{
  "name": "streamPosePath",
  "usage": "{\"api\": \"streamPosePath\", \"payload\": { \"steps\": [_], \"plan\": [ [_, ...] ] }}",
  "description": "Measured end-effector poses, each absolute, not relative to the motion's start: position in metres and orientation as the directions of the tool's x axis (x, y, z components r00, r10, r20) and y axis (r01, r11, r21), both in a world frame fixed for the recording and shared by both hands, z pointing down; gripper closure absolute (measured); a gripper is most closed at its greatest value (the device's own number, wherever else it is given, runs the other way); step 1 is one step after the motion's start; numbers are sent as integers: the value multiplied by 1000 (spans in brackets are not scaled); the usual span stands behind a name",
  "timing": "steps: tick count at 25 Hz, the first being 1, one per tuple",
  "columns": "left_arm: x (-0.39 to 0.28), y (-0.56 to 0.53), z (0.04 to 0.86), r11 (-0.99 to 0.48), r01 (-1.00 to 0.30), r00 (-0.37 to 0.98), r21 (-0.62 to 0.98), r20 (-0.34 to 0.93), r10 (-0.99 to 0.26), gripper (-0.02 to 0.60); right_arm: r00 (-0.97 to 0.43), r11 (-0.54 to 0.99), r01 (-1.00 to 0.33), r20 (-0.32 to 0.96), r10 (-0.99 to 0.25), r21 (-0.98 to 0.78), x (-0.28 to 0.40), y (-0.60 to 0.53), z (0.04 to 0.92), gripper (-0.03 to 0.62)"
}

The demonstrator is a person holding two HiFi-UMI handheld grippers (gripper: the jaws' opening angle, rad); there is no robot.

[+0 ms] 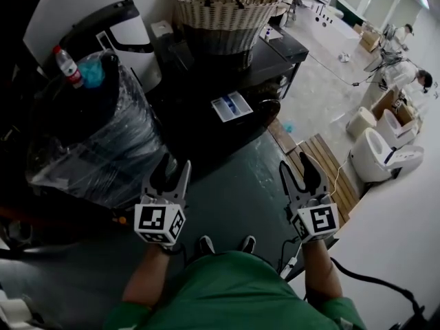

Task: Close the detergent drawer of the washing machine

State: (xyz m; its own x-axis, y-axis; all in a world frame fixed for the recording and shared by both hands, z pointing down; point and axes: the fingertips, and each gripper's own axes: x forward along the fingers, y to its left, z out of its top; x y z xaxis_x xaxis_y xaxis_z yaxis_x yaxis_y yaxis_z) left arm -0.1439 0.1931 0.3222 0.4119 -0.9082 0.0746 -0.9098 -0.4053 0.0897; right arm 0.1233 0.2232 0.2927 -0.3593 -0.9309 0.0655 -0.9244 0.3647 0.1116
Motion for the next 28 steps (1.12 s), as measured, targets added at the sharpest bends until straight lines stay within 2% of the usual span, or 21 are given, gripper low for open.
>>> {"api": "streamPosePath", "payload": {
  "steps": [11,19,28],
  "plan": [
    [-180,178,351,-483,-866,495,130,85,-865,348,-299,314,-941,126,-946,123,84,224,308,349],
    [-173,164,386,-501,-851,523,160,165,-836,348,-258,286,-954,233,-938,93,83,214,349,349],
    [-151,122,400,-461,-876,482,142,223,-847,348,-291,307,-950,201,-935,53,111,156,372,350]
  ]
}}
